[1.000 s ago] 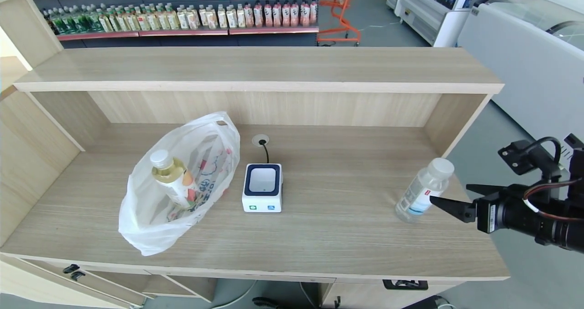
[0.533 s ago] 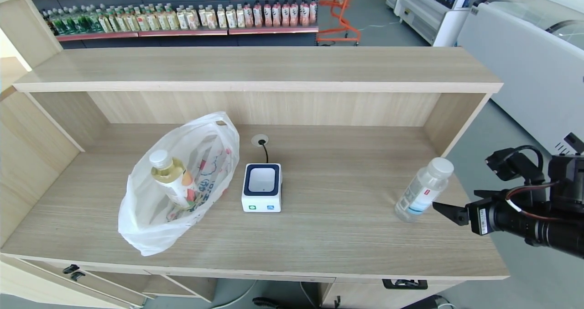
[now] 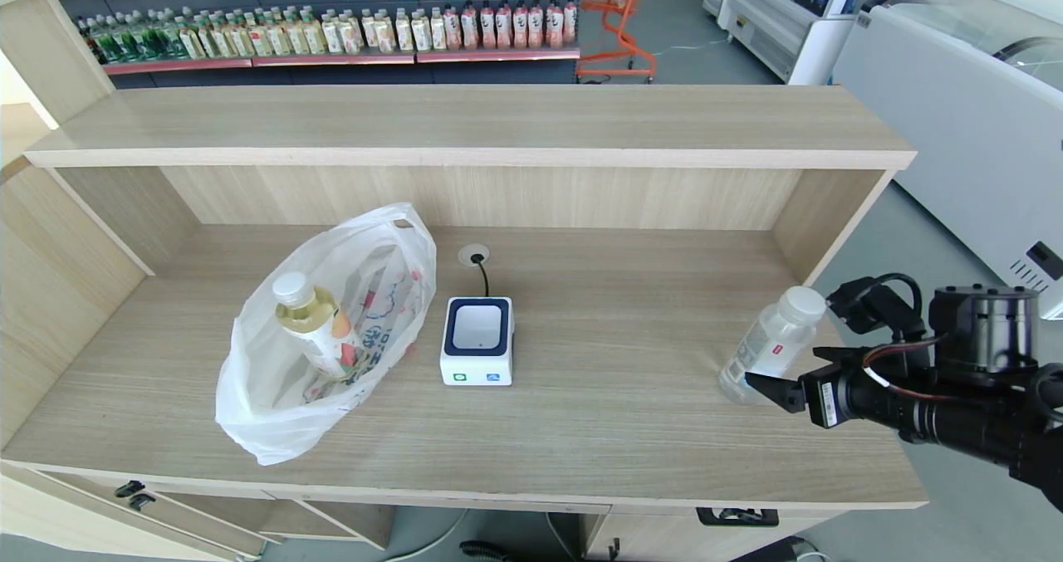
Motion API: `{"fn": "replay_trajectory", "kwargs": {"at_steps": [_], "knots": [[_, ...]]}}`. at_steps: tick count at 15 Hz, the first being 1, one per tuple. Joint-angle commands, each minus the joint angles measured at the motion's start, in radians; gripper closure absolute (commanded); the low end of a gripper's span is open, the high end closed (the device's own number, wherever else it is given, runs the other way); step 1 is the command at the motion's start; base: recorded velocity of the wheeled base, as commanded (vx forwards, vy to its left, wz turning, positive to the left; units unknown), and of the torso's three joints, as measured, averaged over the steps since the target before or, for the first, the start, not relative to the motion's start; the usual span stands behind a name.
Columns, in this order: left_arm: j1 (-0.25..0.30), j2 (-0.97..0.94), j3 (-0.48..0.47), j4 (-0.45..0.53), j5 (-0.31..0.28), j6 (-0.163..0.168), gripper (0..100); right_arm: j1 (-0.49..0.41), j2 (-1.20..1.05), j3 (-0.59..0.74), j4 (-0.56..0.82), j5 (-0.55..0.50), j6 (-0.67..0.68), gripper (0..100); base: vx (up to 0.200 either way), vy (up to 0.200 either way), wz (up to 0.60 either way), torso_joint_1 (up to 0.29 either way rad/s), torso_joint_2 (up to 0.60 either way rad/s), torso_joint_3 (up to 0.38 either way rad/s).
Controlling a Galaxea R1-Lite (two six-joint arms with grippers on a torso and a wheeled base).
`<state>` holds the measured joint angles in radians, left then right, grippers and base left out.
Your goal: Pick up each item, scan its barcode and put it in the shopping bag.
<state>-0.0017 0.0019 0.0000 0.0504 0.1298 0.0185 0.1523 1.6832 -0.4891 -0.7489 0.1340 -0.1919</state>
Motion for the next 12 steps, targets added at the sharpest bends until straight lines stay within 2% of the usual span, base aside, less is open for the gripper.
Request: {"fn": "replay_trajectory", "kwargs": {"at_steps": [1, 4, 9, 12], "knots": [[0.000, 0.000, 0.000, 0.000, 0.001, 0.000, 0, 0.030, 0.056, 0.004, -0.053, -0.001, -0.004, 0, 0.000, 0.000, 0.00, 0.000, 0.00, 0.000], [0.000, 0.000, 0.000, 0.000, 0.001, 0.000, 0, 0.038, 0.107, 0.003, -0.144, -0.004, -0.075, 0, 0.000, 0.000, 0.00, 0.000, 0.00, 0.000], [0.000, 0.000, 0.000, 0.000, 0.001, 0.000, 0, 0.050, 0.150, -0.002, -0.201, -0.004, -0.080, 0, 0.000, 0.000, 0.00, 0.000, 0.00, 0.000], [0.000, 0.000, 0.000, 0.000, 0.001, 0.000, 0, 0.050, 0.181, -0.011, -0.279, -0.005, -0.081, 0, 0.000, 0.000, 0.00, 0.000, 0.00, 0.000]]}}
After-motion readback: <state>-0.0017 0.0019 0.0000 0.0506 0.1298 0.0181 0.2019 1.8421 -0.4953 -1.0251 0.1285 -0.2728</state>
